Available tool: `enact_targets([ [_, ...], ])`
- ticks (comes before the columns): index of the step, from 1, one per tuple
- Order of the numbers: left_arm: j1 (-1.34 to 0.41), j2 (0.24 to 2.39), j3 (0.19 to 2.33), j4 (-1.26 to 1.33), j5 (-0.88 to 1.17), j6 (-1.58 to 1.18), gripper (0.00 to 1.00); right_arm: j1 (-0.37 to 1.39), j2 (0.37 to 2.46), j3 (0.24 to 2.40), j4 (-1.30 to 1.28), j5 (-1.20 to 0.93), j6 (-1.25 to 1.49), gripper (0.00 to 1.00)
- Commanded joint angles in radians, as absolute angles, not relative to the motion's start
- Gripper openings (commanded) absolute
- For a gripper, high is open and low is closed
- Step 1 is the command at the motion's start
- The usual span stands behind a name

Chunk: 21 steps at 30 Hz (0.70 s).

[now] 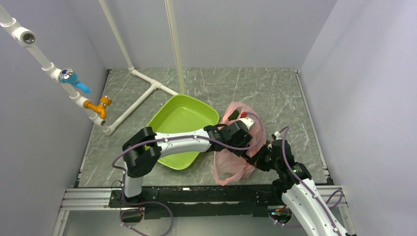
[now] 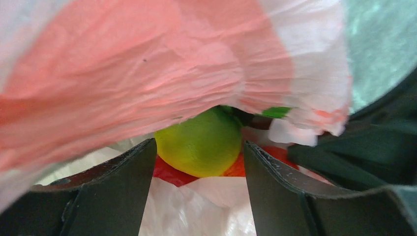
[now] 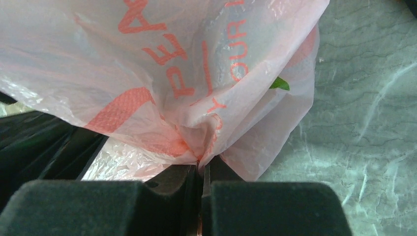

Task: Take the fake fruits out of the plastic bag
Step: Take out the fake fruit from the plastic bag.

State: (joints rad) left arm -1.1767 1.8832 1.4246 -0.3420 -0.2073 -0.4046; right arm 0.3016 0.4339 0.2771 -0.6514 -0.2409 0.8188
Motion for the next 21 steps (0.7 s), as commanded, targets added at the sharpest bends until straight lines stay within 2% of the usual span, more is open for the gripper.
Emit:
enact_targets([
  [1, -1.168, 1.925, 1.451, -0.365, -0.213, -0.395, 0.71, 0.302, 0.419, 0.293, -0.680, -0.241, 0.798, 0.06],
  [9, -1.167, 1.989, 1.455, -0.382, -0.229, -0.388, 0.71, 0.303, 0.416, 0.304, -0.678, -0.242, 0.795, 0.13],
  [15, -1.167, 1.971, 1.472, -0.398, -0.227, -0.377, 0.43, 0.302, 0.413, 0.311, -0.675, -0.233, 0.799, 0.13],
  [21, -1.167, 1.869, 1.478, -0.369, -0.174, -0.371, 0.26, 0.302, 0.423, 0.315, -0.666, -0.230, 0.796, 0.13],
])
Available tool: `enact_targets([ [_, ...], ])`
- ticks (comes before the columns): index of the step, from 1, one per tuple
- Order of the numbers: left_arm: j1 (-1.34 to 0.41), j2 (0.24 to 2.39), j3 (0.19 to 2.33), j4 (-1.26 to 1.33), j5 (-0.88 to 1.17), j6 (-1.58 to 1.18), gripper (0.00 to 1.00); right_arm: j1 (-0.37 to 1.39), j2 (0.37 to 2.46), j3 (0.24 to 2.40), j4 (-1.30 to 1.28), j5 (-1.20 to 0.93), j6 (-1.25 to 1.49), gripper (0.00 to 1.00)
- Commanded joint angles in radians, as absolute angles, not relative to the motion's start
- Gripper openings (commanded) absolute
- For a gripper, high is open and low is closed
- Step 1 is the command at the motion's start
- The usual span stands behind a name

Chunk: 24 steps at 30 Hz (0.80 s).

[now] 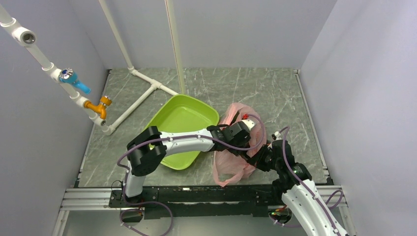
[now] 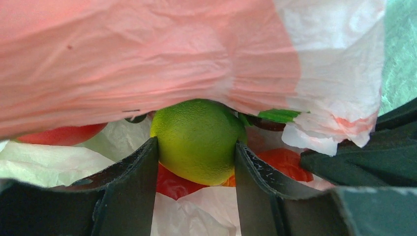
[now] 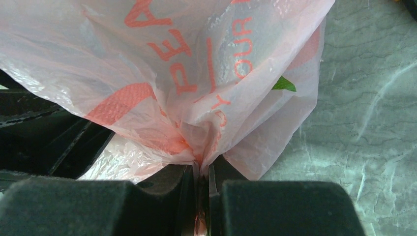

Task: Take the fake fruits out of the plastic bag
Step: Take out the fake fruit from the plastic bag.

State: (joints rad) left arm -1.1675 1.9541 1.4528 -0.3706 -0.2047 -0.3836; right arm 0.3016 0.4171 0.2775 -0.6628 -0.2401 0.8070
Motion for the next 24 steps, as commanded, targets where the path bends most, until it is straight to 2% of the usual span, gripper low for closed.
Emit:
enact_targets([
  [1, -1.168, 1.844, 1.472, -0.359, -0.162, -0.375, 0.24, 0.303, 0.425, 0.318, -0.663, -0.229, 0.794, 0.13],
  [6, -1.167, 1.756, 1.439, -0.317, -0.136, -0.397, 0.19, 0.302, 0.431, 0.339, -0.663, -0.206, 0.780, 0.12],
  [13, -1.166, 1.623, 1.377, -0.272, -0.078, -0.430, 0.16, 0.303, 0.428, 0.346, -0.646, -0.196, 0.791, 0.12],
  [21, -1.164, 1.344, 1.192, -0.250, -0.078, -0.497, 0.16, 0.301, 0.433, 0.358, -0.630, -0.192, 0.795, 0.13],
  [23, -1.158, 1.252, 1.142, -0.265, -0.099, -0.503, 0.18, 0.303, 0.426, 0.357, -0.631, -0.193, 0.796, 0.13],
  [24, -1.152, 1.215, 1.118, -0.271, -0.101, -0.501, 0.18, 0.301, 0.420, 0.358, -0.635, -0.193, 0.799, 0.20],
])
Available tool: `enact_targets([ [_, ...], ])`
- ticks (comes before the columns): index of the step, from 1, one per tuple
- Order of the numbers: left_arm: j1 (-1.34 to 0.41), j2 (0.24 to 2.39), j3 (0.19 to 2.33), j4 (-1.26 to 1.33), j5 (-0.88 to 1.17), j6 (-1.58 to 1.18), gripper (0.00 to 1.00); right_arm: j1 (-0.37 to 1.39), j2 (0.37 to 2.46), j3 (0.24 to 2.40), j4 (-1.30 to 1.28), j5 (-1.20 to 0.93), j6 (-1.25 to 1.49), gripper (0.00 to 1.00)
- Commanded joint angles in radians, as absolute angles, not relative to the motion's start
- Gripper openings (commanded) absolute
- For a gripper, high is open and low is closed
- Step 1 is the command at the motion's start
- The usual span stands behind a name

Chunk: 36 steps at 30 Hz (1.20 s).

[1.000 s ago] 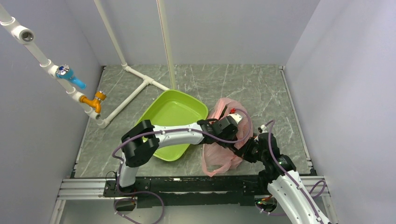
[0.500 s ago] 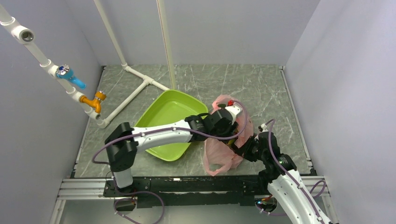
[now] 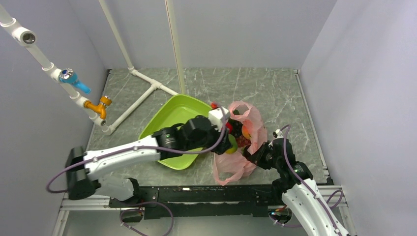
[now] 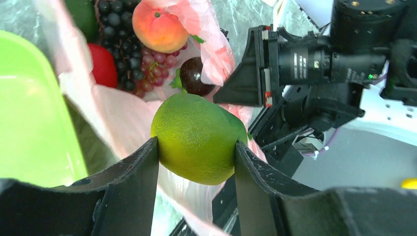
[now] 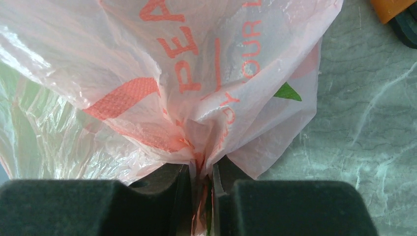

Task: Take the fake fruits out of the plastic bag
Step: Take out the fake fruit from the plastic bag, then place the fake fruit in the bin.

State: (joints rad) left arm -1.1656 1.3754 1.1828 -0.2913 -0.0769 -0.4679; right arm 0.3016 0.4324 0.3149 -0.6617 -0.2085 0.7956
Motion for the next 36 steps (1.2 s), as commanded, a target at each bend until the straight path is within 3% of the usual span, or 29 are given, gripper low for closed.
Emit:
enact_targets([
  [1, -1.142, 1.177, 1.100, -0.289, -0.108, -0.500, 0.19, 0.302, 0.413, 0.363, -0.640, -0.193, 0.802, 0.26],
  [4, -1.123, 1.073, 1.056, -0.366, -0.161, -0.498, 0.19, 0.304, 0.403, 0.401, -0.679, -0.178, 0.807, 0.49],
  [12, -0.980, 0.838, 0.885, -0.450, -0.227, -0.529, 0.21, 0.304, 0.479, 0.544, -0.795, -0.121, 0.793, 0.75],
  [15, -0.924, 0.815, 0.866, -0.479, -0.223, -0.530, 0.21, 0.304, 0.529, 0.586, -0.813, -0.076, 0.796, 0.76],
  [17, -0.895, 0.829, 0.865, -0.498, -0.225, -0.525, 0.21, 0.304, 0.562, 0.591, -0.797, -0.066, 0.786, 0.82],
  [29, -0.676, 1.011, 0.834, -0.472, -0.176, -0.528, 0.20, 0.326, 0.690, 0.675, -0.864, 0.133, 0.783, 0.81],
  [31, -0.644, 1.037, 0.819, -0.436, -0.153, -0.532, 0.20, 0.340, 0.711, 0.662, -0.825, 0.117, 0.774, 0.91],
  [36, -0.589, 1.140, 0.831, -0.424, -0.140, -0.516, 0.20, 0.473, 0.794, 0.692, -0.761, 0.193, 0.763, 0.92],
])
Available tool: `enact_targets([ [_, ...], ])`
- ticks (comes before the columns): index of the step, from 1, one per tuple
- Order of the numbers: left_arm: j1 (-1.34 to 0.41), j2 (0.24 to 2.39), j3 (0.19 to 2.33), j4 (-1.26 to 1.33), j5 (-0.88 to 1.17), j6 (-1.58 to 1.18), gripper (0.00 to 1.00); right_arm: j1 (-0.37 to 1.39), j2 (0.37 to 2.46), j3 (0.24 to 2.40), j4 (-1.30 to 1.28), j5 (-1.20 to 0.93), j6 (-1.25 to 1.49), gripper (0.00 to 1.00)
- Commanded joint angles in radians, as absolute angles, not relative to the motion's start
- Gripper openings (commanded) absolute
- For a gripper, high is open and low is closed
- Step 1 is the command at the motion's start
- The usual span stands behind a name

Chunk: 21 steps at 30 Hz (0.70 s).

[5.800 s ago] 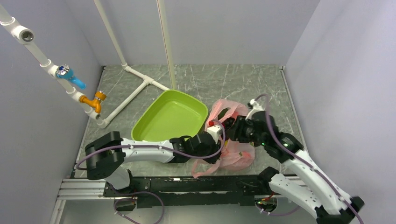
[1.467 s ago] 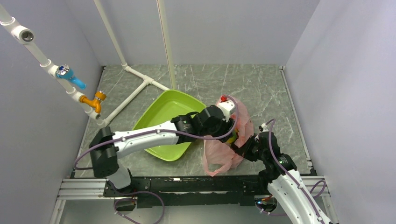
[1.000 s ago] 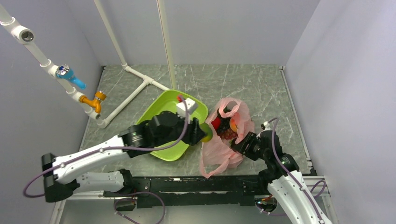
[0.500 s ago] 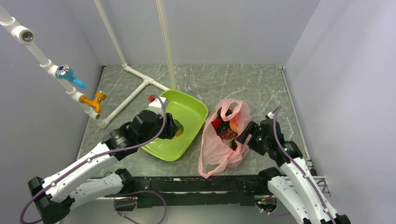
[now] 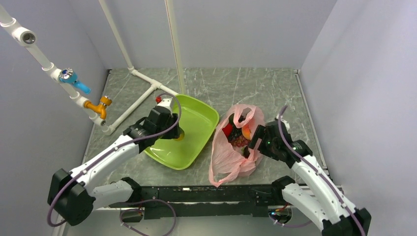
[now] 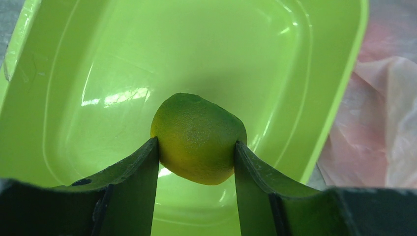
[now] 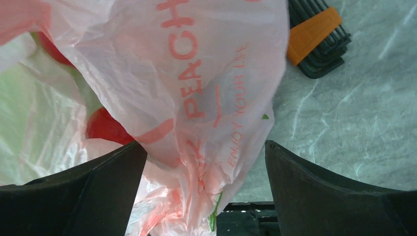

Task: Take the fake fruits out of the plastic bag
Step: Place the fake fruit in the bin.

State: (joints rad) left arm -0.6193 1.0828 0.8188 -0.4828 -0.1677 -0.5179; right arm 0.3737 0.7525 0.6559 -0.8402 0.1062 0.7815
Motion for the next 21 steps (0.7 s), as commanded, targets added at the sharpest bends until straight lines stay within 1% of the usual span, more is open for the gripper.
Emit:
enact_targets([
  [1, -0.583, 1.160, 0.833, -0.424, -0.139, -0.514, 0.20, 0.524, 0.800, 0.700, -0.753, 0.250, 0.764, 0.92],
  [4, -0.572, 1.207, 0.839, -0.419, -0.123, -0.514, 0.24, 0.585, 0.839, 0.729, -0.789, 0.370, 0.779, 0.91],
  [7, -0.572, 1.224, 0.835, -0.424, -0.101, -0.530, 0.37, 0.586, 0.865, 0.735, -0.812, 0.433, 0.796, 0.88],
  [10, -0.572, 1.180, 0.800, -0.405, -0.069, -0.547, 0.59, 0.585, 0.834, 0.706, -0.781, 0.469, 0.795, 0.84],
  [11, -0.572, 1.158, 0.791, -0.403, -0.061, -0.555, 0.64, 0.585, 0.824, 0.699, -0.768, 0.479, 0.794, 0.83],
  [14, -0.573, 1.079, 0.772, -0.407, -0.034, -0.566, 0.76, 0.585, 0.809, 0.689, -0.749, 0.522, 0.801, 0.81],
  [15, -0.573, 1.058, 0.771, -0.407, -0.019, -0.566, 0.84, 0.585, 0.807, 0.686, -0.749, 0.532, 0.807, 0.81],
  [16, -0.572, 1.040, 0.773, -0.413, -0.010, -0.567, 0.96, 0.585, 0.805, 0.680, -0.745, 0.536, 0.813, 0.81],
  [17, -0.572, 1.027, 0.778, -0.428, -0.009, -0.573, 0.99, 0.585, 0.803, 0.672, -0.737, 0.537, 0.814, 0.81],
  [19, -0.574, 1.004, 0.800, -0.456, -0.009, -0.572, 0.99, 0.585, 0.790, 0.654, -0.730, 0.541, 0.826, 0.80],
  [21, -0.573, 0.973, 0.809, -0.454, 0.047, -0.567, 0.99, 0.585, 0.769, 0.643, -0.726, 0.547, 0.834, 0.77],
])
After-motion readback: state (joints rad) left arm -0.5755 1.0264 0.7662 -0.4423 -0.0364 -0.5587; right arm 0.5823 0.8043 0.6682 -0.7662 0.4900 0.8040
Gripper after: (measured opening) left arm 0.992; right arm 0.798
